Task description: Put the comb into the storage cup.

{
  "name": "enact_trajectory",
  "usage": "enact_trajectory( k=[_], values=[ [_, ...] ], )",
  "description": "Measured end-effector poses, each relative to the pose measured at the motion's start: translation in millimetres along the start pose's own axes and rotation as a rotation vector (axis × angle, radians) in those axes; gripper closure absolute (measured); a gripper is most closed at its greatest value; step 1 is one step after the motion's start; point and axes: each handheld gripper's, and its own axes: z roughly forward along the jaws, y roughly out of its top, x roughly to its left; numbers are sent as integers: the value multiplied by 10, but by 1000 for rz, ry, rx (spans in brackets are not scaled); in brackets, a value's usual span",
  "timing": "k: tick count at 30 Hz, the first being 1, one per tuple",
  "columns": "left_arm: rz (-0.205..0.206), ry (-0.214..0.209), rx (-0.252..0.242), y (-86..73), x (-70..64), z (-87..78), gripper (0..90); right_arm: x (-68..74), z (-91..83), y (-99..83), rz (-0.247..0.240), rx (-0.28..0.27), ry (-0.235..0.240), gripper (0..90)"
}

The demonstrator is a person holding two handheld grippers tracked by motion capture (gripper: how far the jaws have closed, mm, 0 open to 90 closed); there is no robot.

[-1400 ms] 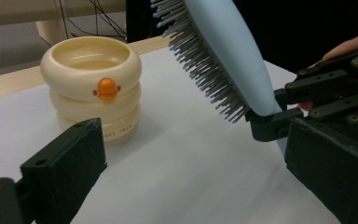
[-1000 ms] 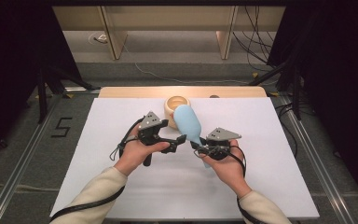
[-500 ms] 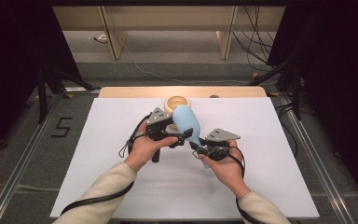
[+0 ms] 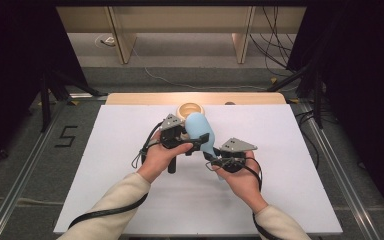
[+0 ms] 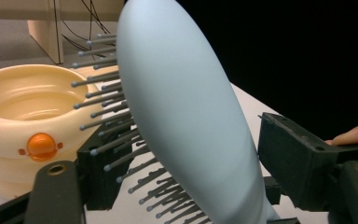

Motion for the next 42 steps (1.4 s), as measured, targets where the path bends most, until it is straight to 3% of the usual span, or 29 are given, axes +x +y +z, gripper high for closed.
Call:
enact_trajectory(
  k=[18,22,26,29,42],
  values=[
    [-19,-12,-5,-20,23,11,265,23,7,-2,-4,-12,0,704],
    [-30,-29,-11,-26,20,7,308,28,14,-8,-4,-12,3,704],
    [-63,-64,-50,1,1,-28,410,29,27,-25,6,-14,8,702],
    [-32,-81,-55,12,-38,-42,450,35,39,-35,7,-14,10,701],
    [14,-104,-68,42,-107,-71,485,44,26,-19,-11,-34,-3,698]
  ],
)
